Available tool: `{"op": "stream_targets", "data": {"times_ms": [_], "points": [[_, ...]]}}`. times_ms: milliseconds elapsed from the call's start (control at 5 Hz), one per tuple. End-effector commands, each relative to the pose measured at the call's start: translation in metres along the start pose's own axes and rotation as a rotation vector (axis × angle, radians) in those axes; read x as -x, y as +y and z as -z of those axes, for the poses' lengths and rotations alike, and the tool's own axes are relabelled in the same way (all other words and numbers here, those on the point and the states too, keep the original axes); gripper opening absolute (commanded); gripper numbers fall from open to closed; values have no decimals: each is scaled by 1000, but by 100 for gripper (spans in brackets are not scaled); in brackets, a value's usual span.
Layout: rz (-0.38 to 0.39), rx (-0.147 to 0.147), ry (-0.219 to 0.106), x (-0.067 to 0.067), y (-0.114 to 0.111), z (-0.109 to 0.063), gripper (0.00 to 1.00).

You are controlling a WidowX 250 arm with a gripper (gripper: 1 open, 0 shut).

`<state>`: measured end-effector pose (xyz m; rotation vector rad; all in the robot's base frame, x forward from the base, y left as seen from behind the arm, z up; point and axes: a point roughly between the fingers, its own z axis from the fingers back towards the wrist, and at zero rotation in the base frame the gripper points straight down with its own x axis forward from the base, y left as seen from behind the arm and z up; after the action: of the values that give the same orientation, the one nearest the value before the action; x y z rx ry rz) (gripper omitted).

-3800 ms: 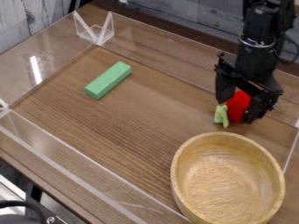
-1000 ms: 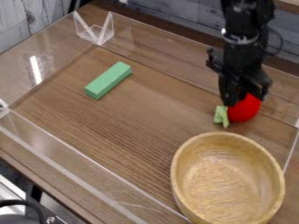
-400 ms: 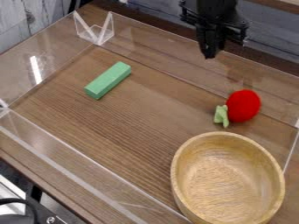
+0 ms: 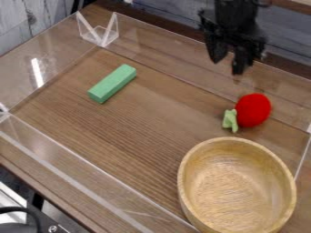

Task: Move the red object to the left side of the table

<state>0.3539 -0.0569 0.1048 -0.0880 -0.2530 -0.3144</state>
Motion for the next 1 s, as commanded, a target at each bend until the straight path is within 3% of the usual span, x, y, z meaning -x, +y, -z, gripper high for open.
{"op": "stream_targets", "data": {"times_ms": [0,800], "points": [[58,8,-39,-13,-15,-1,100],[100,9,33,-18,-25,54,100]]}}
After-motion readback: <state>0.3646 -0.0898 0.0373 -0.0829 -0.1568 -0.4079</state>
